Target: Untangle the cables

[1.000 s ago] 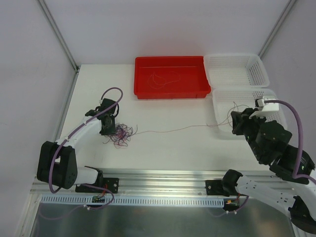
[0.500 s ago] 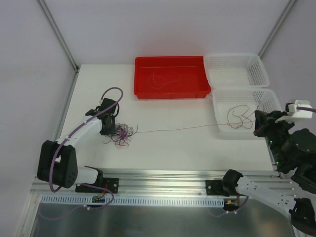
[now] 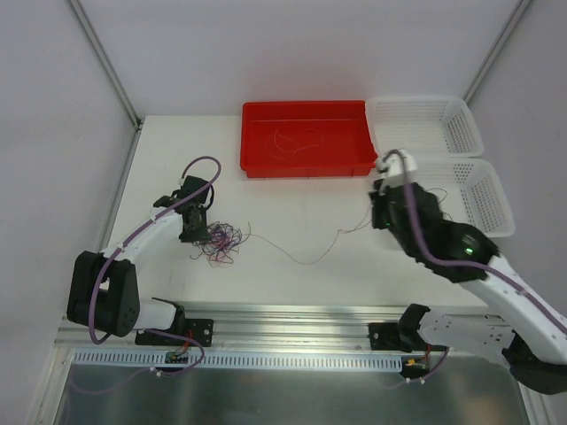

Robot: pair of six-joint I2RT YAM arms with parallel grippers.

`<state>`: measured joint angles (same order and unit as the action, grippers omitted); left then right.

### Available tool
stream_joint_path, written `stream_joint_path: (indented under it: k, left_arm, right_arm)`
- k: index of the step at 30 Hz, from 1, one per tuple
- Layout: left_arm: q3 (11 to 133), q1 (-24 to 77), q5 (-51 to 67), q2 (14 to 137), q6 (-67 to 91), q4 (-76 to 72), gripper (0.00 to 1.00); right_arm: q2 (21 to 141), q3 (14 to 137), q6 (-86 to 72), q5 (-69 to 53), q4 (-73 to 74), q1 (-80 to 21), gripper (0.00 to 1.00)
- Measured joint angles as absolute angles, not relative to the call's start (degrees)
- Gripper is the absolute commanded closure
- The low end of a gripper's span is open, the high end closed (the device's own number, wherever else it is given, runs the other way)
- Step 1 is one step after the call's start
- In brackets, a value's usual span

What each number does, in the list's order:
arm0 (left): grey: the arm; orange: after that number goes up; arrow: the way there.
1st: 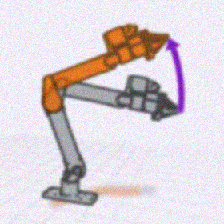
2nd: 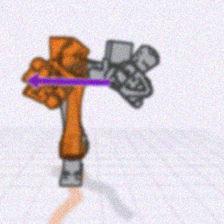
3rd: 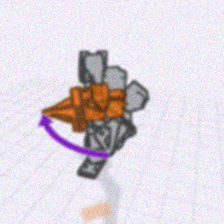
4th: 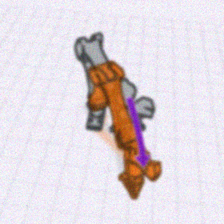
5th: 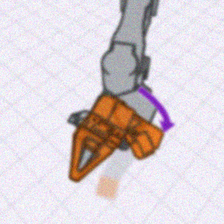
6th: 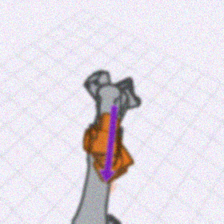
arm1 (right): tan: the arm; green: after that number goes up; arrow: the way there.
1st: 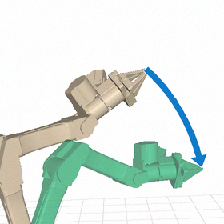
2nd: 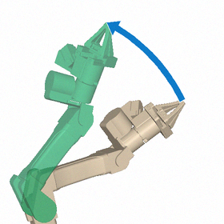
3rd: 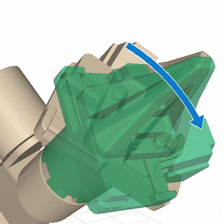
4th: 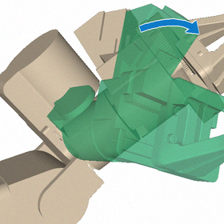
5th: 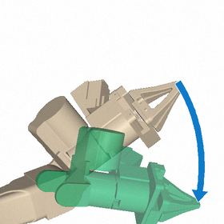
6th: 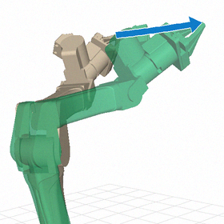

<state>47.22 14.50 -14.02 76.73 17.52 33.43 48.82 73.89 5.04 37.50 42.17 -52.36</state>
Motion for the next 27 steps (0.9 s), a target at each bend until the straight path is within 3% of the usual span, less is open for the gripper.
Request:
stream_joint_path:
  k: [3, 5, 6, 9, 12, 15, 27]
  left_arm:
    - [47.2, 14.5, -14.0, 76.7, 17.5, 33.4, 0.76]
    - [47.2, 14.5, -14.0, 76.7, 17.5, 33.4, 0.75]
    - [47.2, 14.5, -13.9, 76.7, 17.5, 33.4, 0.75]
    - [47.2, 14.5, -13.5, 76.7, 17.5, 33.5, 0.75]
    - [47.2, 14.5, -13.2, 76.7, 17.5, 33.5, 0.76]
    - [47.3, 14.5, -12.3, 76.7, 17.5, 33.5, 0.76]
    - [47.6, 14.5, -10.9, 76.7, 17.5, 33.5, 0.76]
  right_arm:
    - [58.9, 67.3, 3.4, 30.7, 38.0, -51.9, 0.99]
    - [65.4, 64.6, 2.7, 27.1, 36.1, -51.6, 0.93]
    - [68.6, 63.7, 2.3, 25.5, 35.4, -51.5, 0.82]
    - [77.1, 63.2, 1.6, 21.9, 33.3, -51.4, 0.68]
    - [82.9, 63.3, 1.4, 18.5, 31.1, -51.5, 0.4]
    - [86.1, 63.4, 2.4, 14.5, 29.0, -51.6, 0.28]
    - [97.5, 73.7, 7.8, -2.6, 21.5, -54.8, 0.23]
